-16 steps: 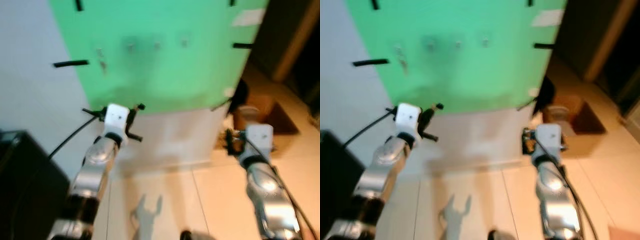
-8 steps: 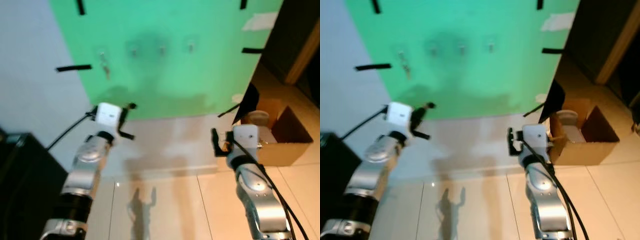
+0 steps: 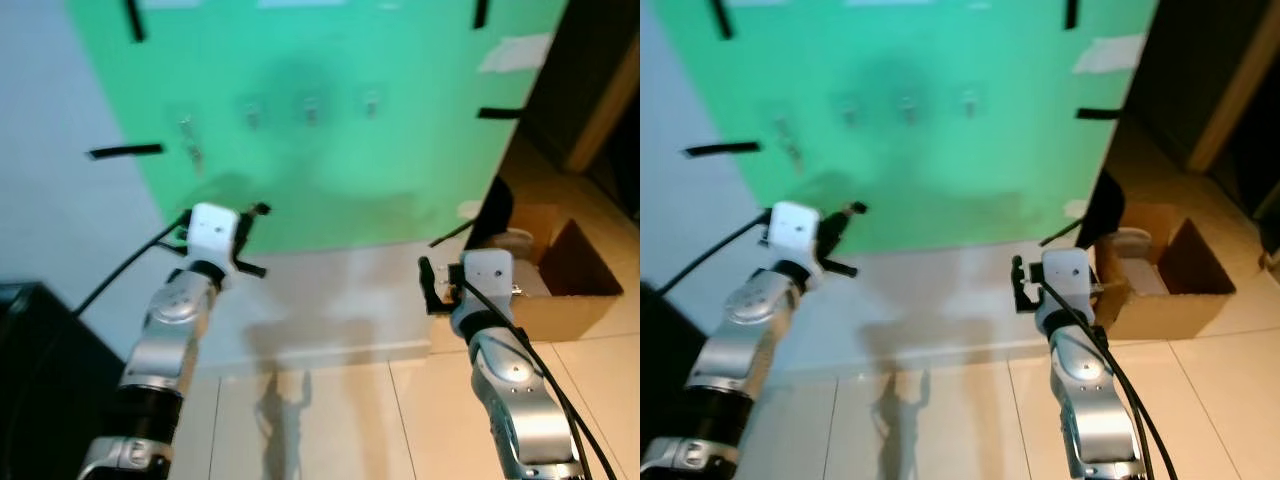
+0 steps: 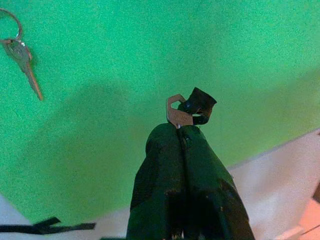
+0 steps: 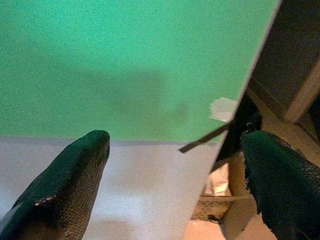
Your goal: Hang keys on a hook
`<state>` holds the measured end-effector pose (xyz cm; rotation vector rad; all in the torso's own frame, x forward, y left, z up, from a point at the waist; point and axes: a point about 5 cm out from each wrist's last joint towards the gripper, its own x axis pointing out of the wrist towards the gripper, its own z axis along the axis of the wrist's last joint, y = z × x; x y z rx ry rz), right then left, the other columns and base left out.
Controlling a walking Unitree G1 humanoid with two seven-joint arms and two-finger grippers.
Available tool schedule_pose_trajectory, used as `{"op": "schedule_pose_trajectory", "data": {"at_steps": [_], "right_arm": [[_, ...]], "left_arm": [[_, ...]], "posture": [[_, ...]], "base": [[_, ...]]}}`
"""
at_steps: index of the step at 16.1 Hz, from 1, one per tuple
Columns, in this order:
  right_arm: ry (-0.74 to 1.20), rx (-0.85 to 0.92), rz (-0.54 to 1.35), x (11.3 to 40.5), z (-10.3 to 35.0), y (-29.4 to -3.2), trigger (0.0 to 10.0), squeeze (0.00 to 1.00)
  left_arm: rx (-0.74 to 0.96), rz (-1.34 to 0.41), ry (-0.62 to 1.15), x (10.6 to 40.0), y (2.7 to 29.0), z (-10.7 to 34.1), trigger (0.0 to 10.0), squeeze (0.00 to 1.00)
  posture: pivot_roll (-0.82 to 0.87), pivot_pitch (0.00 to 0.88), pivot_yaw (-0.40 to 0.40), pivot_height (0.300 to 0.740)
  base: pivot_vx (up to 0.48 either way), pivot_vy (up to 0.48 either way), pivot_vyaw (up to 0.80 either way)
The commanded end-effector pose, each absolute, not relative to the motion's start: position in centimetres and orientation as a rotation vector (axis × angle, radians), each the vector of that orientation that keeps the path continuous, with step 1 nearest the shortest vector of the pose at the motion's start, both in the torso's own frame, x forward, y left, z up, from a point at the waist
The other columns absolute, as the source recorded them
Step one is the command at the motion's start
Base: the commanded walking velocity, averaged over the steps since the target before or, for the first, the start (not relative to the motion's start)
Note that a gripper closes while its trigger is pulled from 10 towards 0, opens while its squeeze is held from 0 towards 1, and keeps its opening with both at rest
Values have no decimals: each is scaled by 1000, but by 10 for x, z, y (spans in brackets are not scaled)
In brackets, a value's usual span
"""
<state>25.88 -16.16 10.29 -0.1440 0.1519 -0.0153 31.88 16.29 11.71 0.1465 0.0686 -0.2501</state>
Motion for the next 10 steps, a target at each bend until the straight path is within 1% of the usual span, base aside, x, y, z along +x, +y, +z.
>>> {"op": "schedule_pose_trajectory", "data": {"at_steps": [1,4,6,8,10], "right_arm": [[151,-156,-35,260,103,-168,10000,0],[156,-157,-36,261,102,-170,10000,0],[163,-212,8,265,104,-169,10000,0],[168,-211,-14,263,103,-170,10000,0],[169,-176,-37,261,102,-172,10000,0]], "left_arm": [[145,-271,55,320,156,121,10000,0],[141,-277,52,323,152,122,10000,0],[137,-281,49,324,148,122,10000,0],[138,-290,56,322,147,119,10000,0],[140,-299,61,322,147,119,10000,0]], "posture": [[-86,0,62,740],[-93,0,56,740],[-103,0,55,740],[-111,0,62,740],[-111,0,62,740]], "base": [[300,0,0],[300,0,0],[302,0,0],[300,0,709],[292,0,0]]}}
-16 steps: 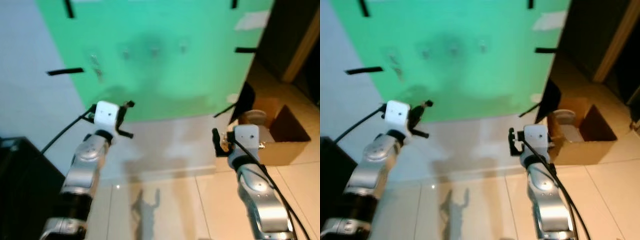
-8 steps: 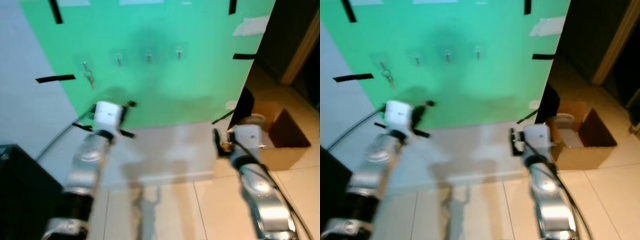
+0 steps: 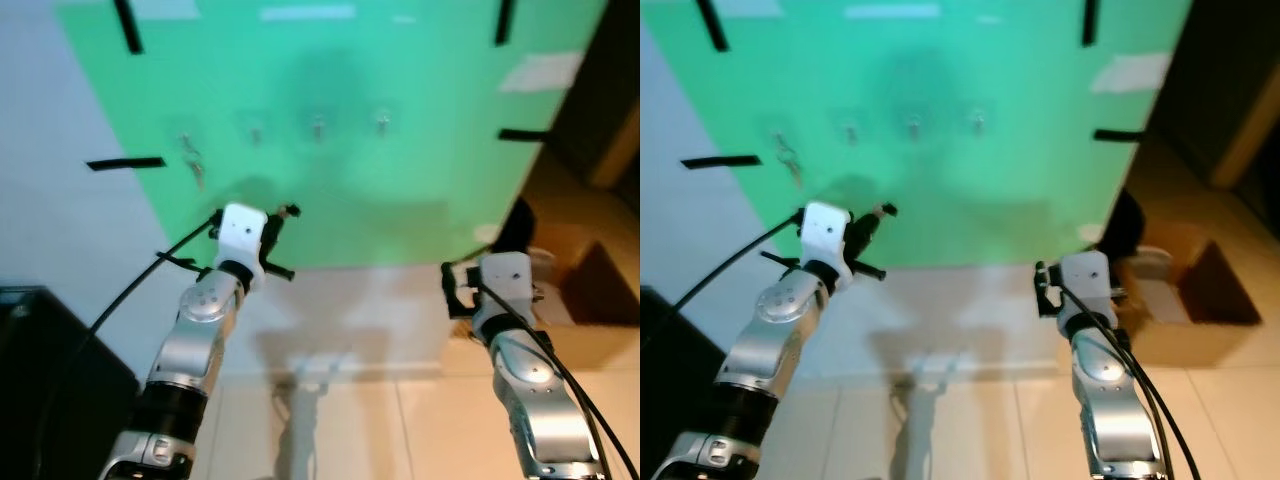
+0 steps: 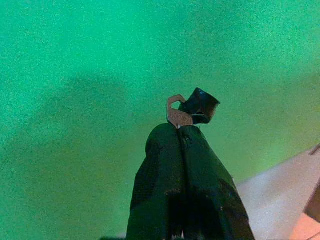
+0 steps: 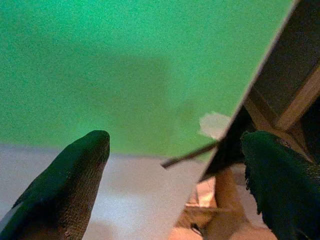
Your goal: Hang keys on a hook
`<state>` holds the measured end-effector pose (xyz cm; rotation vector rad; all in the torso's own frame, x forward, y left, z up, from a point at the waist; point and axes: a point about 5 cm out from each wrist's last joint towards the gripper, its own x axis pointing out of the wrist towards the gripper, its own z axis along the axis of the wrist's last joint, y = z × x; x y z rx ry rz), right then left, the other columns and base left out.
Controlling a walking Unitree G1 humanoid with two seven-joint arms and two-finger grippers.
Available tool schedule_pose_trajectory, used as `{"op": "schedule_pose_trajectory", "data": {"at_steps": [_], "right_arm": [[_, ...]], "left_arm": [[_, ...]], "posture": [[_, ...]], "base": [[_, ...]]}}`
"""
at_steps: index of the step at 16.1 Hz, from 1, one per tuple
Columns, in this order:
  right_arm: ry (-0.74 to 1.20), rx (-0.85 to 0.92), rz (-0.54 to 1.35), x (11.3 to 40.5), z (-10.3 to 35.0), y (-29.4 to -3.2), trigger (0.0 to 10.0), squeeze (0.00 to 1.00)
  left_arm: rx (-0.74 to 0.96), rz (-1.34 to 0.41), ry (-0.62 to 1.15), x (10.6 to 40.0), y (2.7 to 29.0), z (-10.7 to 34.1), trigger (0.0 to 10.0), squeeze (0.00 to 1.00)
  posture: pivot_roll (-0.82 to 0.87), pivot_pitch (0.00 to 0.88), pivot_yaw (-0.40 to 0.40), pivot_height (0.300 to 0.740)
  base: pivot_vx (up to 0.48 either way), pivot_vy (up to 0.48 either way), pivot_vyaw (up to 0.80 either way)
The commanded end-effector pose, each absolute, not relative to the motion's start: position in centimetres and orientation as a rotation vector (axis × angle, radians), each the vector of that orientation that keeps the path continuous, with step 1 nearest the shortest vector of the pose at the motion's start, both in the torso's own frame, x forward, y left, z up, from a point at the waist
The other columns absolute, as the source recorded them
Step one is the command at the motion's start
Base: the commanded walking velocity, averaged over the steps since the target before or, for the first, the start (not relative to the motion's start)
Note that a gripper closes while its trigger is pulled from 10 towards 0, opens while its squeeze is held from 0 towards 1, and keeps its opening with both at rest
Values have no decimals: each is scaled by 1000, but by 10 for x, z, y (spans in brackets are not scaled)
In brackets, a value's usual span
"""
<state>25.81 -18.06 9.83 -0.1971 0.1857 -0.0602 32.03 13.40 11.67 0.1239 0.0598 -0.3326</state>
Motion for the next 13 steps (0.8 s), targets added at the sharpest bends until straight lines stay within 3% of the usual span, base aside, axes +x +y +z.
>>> {"op": "schedule_pose_trajectory", "data": {"at_steps": [1,3,13], "right_arm": [[171,-174,-42,259,102,-173,10000,0],[173,-182,-38,258,101,-173,10000,0],[172,-188,-49,256,104,-178,10000,0]], "left_arm": [[142,-305,61,322,146,119,10000,0],[143,-313,61,321,144,119,10000,0],[122,-395,59,319,136,116,10000,0]], "posture": [[-118,0,74,740],[-119,0,74,740],[-130,0,70,740]], "base": [[292,0,0],[289,0,0],[0,0,0]]}}
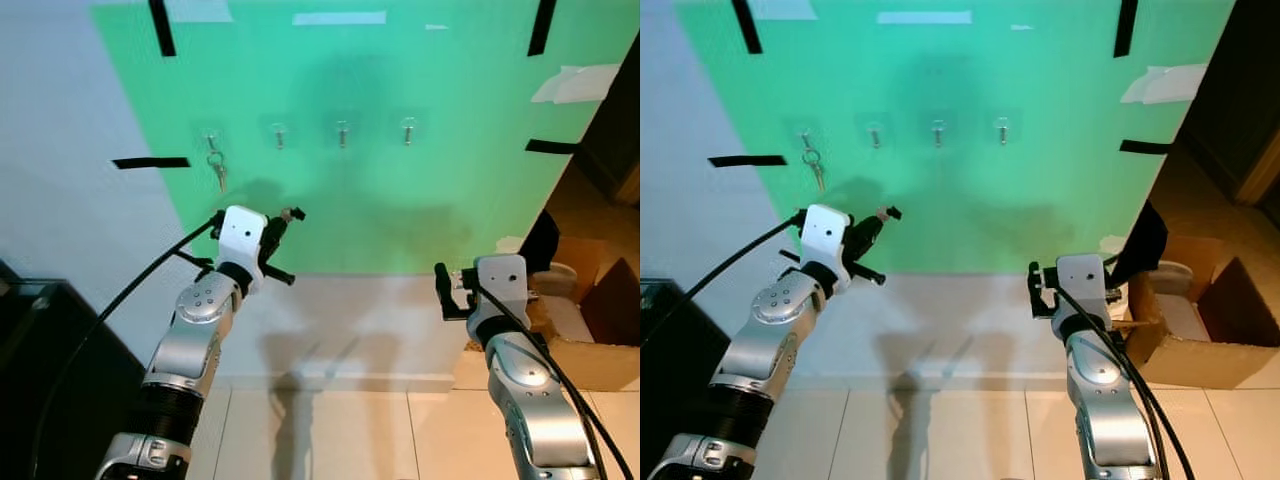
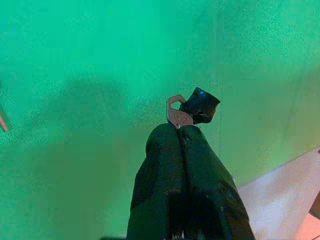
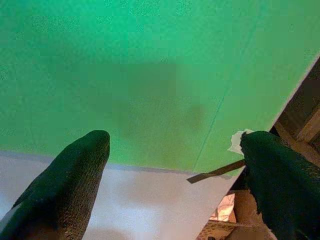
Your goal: Hang keys on a hook
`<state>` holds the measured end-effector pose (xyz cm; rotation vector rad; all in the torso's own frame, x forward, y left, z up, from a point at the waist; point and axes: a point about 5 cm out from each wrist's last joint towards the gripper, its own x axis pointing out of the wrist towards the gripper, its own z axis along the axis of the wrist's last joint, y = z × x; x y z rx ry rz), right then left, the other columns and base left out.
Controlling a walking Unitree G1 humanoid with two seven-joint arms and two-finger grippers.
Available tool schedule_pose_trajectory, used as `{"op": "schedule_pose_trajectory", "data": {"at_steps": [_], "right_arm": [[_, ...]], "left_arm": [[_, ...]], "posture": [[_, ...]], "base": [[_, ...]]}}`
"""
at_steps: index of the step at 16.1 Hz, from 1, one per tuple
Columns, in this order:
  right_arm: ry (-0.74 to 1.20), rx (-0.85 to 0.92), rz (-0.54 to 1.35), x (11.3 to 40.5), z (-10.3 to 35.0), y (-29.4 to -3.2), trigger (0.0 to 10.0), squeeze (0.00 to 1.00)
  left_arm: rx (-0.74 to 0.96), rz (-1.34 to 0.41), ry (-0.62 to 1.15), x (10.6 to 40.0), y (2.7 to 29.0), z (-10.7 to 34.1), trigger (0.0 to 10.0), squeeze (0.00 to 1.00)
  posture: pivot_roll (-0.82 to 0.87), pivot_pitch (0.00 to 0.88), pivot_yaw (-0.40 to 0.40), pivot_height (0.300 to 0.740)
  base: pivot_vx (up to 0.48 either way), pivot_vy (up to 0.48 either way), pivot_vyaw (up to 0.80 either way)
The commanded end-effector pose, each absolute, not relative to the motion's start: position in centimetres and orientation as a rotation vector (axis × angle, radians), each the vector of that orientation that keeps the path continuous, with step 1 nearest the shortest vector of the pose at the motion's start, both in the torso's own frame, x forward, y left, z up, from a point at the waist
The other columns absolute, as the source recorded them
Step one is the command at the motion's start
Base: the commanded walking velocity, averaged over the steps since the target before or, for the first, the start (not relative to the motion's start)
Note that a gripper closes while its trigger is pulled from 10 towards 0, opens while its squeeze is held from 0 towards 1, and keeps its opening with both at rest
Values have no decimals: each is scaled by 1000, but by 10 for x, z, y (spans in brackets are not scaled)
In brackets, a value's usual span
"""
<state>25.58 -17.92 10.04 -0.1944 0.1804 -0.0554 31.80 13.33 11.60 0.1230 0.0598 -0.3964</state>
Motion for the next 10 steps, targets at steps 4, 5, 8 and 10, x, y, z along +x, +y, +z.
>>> {"op": "schedule_pose_trajectory", "data": {"at_steps": [4,5,8,10], "right_arm": [[168,-189,-50,257,105,-179,10000,0],[165,-189,-48,258,107,-179,10000,0],[136,-184,-24,260,113,-177,10000,0],[82,-125,9,258,120,-178,10000,0]], "left_arm": [[151,-473,59,320,137,119,10000,0],[172,-541,50,321,136,123,10000,0],[184,-692,31,323,139,138,10000,0],[168,-812,10,325,145,156,10000,0]], "posture": [[-122,0,62,740],[-119,0,62,740],[-110,0,81,740],[-101,0,83,740]], "base": [[0,0,0],[0,0,0],[0,0,0],[0,0,0]]}}
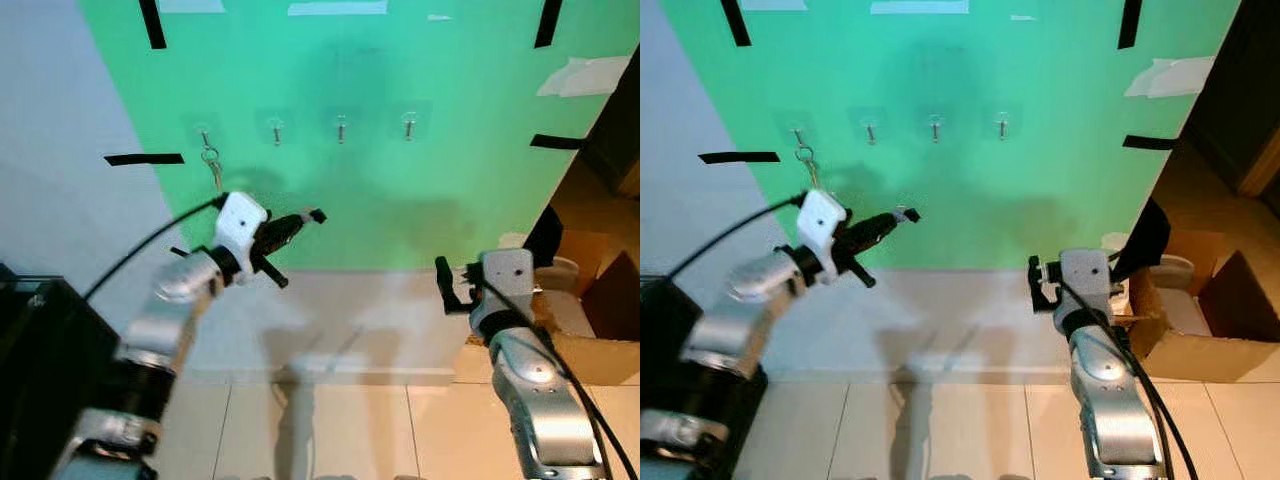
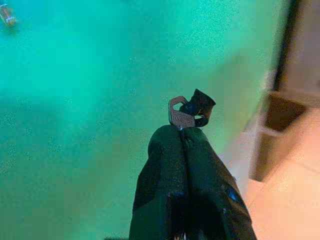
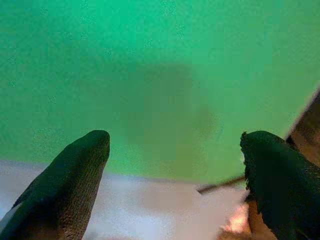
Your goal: Hang keys on a hook
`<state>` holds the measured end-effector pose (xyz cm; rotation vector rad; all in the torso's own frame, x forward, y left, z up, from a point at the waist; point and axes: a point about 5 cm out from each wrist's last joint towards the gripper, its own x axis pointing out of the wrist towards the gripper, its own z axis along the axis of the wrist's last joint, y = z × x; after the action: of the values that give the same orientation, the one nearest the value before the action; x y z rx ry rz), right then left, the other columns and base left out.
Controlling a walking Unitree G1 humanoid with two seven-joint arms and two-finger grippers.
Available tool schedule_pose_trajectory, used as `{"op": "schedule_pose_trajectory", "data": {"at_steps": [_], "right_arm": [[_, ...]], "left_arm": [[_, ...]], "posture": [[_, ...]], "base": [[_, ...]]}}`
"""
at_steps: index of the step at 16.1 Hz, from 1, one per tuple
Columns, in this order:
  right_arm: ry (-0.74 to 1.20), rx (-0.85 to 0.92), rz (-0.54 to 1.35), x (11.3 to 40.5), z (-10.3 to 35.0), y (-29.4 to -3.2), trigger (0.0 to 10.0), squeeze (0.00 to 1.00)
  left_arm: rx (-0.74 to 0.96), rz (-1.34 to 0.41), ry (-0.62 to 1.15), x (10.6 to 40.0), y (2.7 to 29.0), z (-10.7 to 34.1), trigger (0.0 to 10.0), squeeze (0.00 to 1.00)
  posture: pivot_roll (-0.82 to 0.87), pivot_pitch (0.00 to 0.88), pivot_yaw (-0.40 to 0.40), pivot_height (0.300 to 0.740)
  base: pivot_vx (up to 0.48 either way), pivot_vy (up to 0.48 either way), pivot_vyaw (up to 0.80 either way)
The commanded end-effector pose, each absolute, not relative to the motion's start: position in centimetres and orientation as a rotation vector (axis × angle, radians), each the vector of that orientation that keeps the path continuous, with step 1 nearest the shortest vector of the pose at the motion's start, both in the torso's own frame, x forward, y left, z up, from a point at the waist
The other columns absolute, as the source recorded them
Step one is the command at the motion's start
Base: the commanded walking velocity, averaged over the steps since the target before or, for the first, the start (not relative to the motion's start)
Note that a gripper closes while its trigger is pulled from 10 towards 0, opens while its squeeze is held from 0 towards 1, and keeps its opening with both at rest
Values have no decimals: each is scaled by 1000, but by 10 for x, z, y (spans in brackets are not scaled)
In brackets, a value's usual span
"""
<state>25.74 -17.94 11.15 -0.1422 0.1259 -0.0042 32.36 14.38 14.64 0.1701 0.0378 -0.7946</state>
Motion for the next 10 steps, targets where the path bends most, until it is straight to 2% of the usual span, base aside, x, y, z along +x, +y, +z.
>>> {"op": "schedule_pose_trajectory", "data": {"at_steps": [1,5,10], "right_arm": [[59,-115,48,258,123,-176,10000,0],[-7,-105,219,253,134,-158,10000,0],[-49,-113,345,251,144,-140,10000,0]], "left_arm": [[143,-838,-10,327,148,166,10000,0],[72,-867,-60,336,162,189,10000,0],[97,-768,-108,347,178,205,10000,0]], "posture": [[-98,0,85,740],[-103,0,98,740],[-95,0,99,740]], "base": [[0,0,0],[0,0,0],[0,0,0]]}}
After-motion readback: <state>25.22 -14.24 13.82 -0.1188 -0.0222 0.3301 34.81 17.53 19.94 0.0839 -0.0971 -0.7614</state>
